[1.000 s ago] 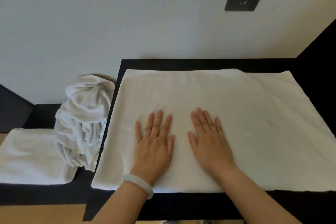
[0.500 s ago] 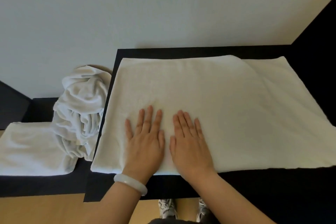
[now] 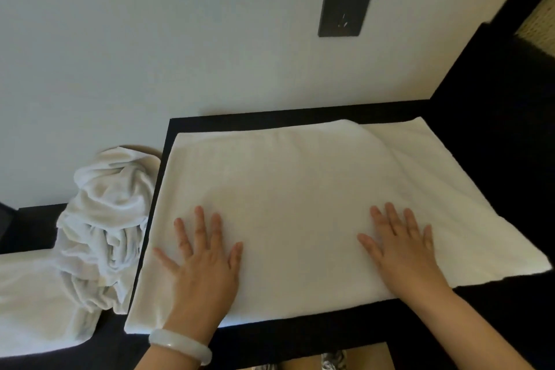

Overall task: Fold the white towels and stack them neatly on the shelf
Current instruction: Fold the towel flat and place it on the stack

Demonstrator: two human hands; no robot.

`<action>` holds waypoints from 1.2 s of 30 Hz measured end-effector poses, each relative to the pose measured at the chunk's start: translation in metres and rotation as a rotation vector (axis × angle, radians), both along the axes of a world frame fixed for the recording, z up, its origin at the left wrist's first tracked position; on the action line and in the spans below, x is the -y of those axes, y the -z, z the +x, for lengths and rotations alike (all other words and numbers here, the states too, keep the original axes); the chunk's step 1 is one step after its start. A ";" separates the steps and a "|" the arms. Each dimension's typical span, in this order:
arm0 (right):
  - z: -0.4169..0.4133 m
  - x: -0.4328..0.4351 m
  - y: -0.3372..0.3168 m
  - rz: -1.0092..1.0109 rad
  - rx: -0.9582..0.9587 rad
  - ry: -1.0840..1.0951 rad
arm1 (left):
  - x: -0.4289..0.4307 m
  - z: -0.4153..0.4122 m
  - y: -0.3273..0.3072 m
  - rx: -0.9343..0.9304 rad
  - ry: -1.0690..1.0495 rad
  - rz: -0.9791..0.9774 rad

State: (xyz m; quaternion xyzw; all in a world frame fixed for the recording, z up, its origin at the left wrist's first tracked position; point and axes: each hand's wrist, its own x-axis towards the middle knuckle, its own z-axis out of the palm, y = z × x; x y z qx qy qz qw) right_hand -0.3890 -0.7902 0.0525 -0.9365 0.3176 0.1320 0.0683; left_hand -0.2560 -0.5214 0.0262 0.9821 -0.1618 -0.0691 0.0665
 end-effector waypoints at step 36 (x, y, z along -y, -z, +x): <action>0.081 0.184 -0.032 0.635 0.458 0.198 | 0.261 0.040 0.004 -0.010 0.326 -0.181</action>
